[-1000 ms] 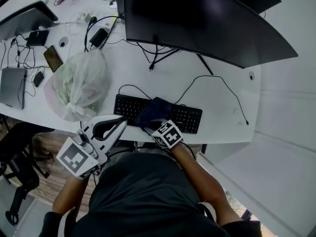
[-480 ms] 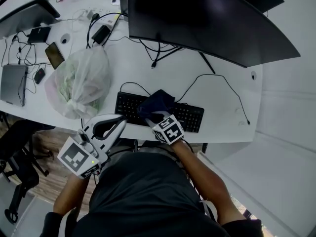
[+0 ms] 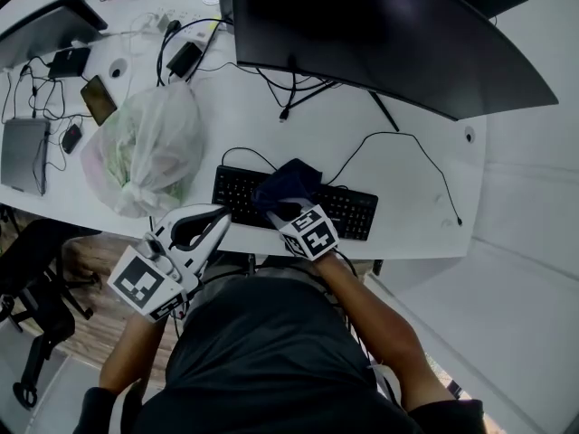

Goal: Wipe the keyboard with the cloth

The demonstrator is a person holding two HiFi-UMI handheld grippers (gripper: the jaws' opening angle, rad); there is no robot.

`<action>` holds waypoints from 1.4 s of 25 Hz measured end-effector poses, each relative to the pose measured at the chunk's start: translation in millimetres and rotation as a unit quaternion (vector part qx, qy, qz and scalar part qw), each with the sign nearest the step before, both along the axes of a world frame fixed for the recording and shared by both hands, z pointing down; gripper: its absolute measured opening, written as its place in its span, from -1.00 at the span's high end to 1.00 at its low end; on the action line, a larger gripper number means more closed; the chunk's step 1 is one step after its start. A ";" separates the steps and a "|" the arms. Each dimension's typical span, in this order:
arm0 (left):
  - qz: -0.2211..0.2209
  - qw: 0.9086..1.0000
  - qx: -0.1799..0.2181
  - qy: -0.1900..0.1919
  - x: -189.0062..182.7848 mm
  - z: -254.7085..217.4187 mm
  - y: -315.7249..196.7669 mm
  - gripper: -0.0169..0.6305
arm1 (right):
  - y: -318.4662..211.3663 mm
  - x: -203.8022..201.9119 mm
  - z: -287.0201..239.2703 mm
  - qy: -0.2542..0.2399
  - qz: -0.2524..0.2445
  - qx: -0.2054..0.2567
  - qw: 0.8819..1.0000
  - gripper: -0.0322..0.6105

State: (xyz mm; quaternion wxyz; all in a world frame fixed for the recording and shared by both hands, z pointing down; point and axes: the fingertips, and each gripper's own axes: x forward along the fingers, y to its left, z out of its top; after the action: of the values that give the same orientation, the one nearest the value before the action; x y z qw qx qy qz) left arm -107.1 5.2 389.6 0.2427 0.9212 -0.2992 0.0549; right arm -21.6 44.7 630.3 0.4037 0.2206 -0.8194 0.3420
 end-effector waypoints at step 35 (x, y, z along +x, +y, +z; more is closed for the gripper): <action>-0.088 0.991 -0.095 -0.031 -37.8 86.2 9.9 0.93 | -64.1 -35.8 -8.1 -0.030 -0.013 0.067 0.997 0.68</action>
State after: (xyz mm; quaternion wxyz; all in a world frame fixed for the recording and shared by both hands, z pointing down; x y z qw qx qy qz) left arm -145.0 15.1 475.7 0.3237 0.8617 -0.3801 0.0905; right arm -57.4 -19.4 622.2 0.3675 0.2260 -0.8551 0.2876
